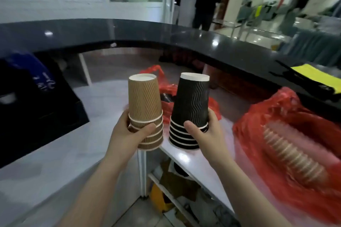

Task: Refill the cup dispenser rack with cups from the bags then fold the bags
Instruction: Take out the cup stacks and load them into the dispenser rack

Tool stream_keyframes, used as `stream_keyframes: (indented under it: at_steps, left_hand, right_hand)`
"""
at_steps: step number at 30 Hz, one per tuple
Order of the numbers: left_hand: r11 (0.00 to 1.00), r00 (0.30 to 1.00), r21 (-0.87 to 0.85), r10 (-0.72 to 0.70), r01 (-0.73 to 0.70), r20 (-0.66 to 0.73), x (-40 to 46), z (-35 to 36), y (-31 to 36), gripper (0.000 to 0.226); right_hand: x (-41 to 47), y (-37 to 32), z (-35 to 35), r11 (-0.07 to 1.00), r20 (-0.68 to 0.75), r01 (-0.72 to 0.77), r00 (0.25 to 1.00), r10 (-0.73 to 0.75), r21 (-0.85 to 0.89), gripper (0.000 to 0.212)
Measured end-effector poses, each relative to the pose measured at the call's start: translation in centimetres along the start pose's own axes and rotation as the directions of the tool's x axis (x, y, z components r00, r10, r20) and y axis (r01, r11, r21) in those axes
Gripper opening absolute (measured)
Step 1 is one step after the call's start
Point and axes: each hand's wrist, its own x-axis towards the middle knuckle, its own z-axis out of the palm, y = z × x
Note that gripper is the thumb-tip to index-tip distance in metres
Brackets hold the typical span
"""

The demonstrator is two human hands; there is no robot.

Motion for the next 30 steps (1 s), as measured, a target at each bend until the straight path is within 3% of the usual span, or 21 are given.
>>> stream_keyframes:
  at_steps: [6,11,15,23,27,30]
  left_hand:
    - [0.997,0.938,0.062,0.054,-0.035,-0.343,-6.6,-7.3,1.6,0.087]
    - [0.989,0.804,0.139,0.122,-0.050,-0.582,-14.9,-15.4,4.3,0.081]
    - [0.973,0.663,0.214,0.213,-0.082,-0.717,-21.7,-21.8,6.2,0.079]
    - [0.918,0.420,0.375,0.394,-0.132,-0.818,-33.4,-33.5,9.3,0.073]
    - [0.895,0.395,0.427,0.441,-0.130,-0.806,-38.7,-40.7,11.3,0.072]
    - [0.895,0.381,0.427,0.443,-0.131,-0.811,-42.1,-45.3,11.4,0.088]
  right_hand:
    - [-0.2,-2.2,8.0,0.990,0.366,0.028,0.927,-0.078,0.138,0.058]
    - [-4.0,-6.5,17.4,0.963,0.527,0.058,0.828,-0.194,0.264,0.057]
    - [-9.1,-10.4,24.2,0.933,0.673,0.038,0.682,-0.286,0.358,0.063]
    - [-20.3,-19.9,35.2,0.850,0.728,-0.029,0.532,-0.432,0.526,0.073]
    - [-26.2,-23.8,41.4,0.822,0.726,-0.047,0.500,-0.472,0.567,0.067]
    - [-30.0,-24.9,45.7,0.819,0.725,-0.054,0.501,-0.473,0.572,0.063]
